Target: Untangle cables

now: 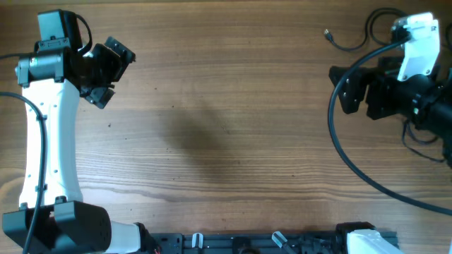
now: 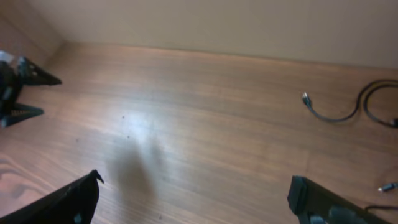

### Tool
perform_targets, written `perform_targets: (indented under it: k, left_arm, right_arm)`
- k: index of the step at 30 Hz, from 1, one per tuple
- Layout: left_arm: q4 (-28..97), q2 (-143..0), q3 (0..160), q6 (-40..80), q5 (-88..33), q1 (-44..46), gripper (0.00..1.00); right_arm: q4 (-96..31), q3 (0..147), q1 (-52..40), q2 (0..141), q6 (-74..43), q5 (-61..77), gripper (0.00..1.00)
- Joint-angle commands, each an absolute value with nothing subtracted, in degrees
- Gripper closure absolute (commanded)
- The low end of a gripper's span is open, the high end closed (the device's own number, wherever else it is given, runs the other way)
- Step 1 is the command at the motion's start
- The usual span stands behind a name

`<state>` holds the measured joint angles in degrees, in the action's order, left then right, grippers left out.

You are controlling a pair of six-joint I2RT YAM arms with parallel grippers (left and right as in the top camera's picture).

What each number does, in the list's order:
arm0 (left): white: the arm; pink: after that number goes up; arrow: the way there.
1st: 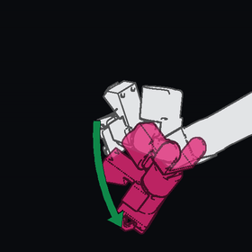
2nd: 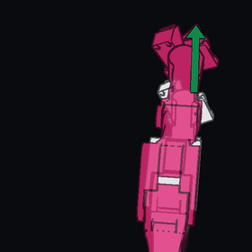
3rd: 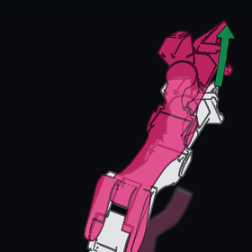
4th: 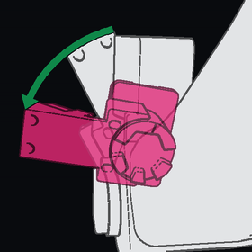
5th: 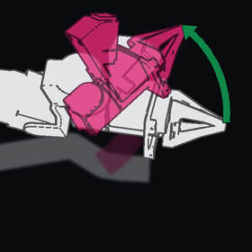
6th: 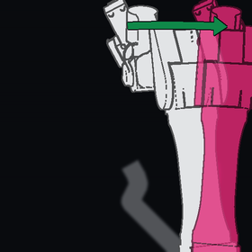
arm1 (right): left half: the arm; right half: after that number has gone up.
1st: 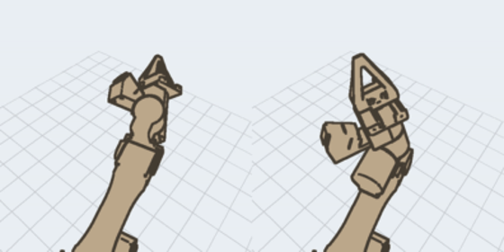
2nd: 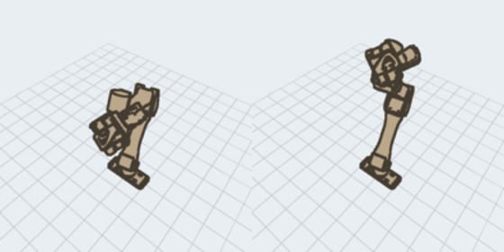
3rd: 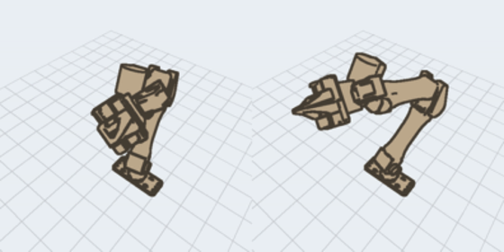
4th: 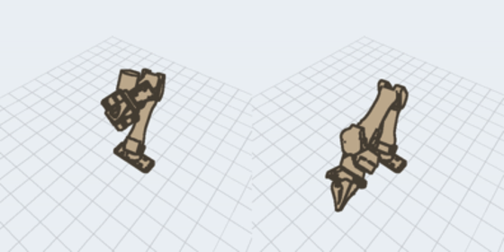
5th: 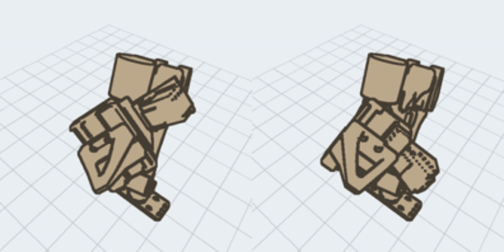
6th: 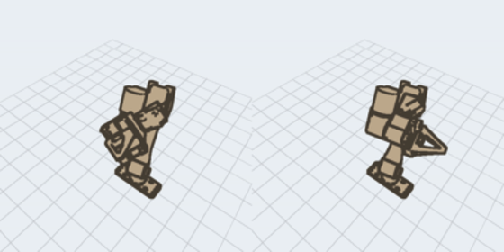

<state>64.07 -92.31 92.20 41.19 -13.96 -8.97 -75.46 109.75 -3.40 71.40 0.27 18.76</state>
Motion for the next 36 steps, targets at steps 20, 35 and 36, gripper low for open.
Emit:
perform_targets:
  k: [20, 35, 36]
  left_arm:
    - [63.9, -92.7, 91.9, 40.9, -13.4, -9.2, 0.00]
    - [63.9, -92.7, 91.9, 40.3, -9.0, -9.2, 0.00]
    - [64.0, -92.7, 91.9, 40.3, -6.9, -9.2, 0.00]
  right_arm:
    - [6.9, 0.3, -3.6, 2.8, 8.8, 19.9, 0.00]
    - [1.6, 0.3, -3.6, 1.0, 6.0, 21.5, 0.00]
    - [1.7, 0.3, -3.6, 1.0, 6.0, 21.5, 0.00]
